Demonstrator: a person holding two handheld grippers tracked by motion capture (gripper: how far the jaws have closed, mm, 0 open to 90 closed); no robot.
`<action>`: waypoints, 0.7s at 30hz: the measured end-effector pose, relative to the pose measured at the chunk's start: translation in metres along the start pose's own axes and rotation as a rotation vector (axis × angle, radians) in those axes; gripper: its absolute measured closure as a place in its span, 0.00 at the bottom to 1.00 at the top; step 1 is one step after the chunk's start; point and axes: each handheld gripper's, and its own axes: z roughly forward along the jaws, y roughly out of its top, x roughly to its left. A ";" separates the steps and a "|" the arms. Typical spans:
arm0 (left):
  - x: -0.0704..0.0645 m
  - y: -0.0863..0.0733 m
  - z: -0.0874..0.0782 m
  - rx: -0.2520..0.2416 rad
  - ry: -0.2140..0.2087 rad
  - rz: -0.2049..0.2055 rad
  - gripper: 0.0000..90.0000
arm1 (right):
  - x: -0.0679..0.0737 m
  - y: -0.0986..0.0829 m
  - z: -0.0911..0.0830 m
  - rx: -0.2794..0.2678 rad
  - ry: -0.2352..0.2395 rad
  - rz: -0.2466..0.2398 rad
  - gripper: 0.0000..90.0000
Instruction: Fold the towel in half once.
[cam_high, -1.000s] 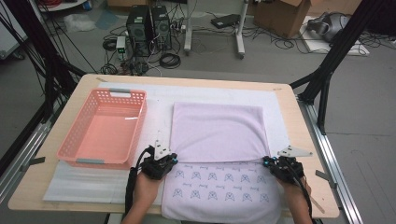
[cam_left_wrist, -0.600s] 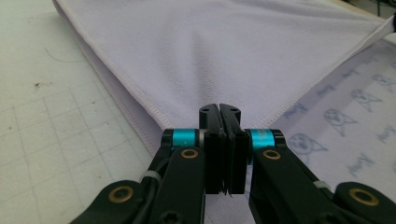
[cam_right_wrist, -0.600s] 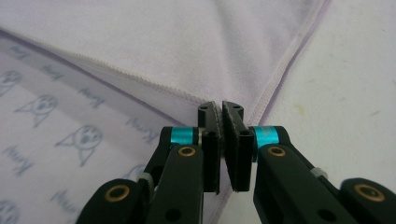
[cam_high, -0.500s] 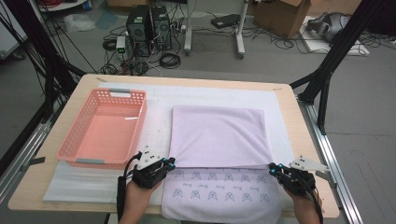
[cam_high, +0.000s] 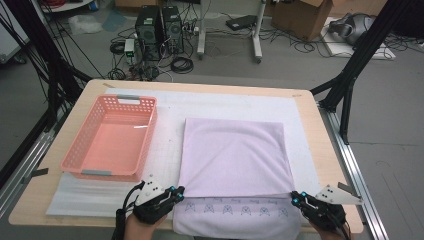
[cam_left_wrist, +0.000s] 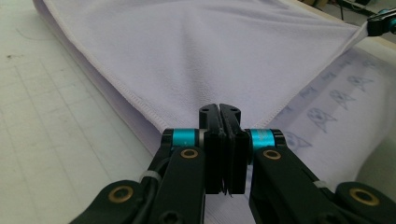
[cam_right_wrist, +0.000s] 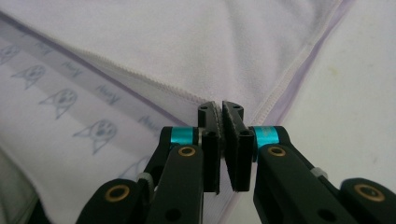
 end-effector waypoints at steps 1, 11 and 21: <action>-0.002 -0.002 -0.002 0.001 -0.006 0.003 0.98 | 0.002 -0.002 -0.003 0.003 0.003 -0.003 0.95; -0.011 -0.013 -0.011 0.014 -0.024 0.021 0.98 | 0.014 -0.018 -0.010 0.036 0.023 -0.016 0.95; -0.022 -0.025 -0.025 0.032 -0.063 0.028 0.98 | 0.023 -0.030 -0.026 0.046 0.039 -0.020 0.95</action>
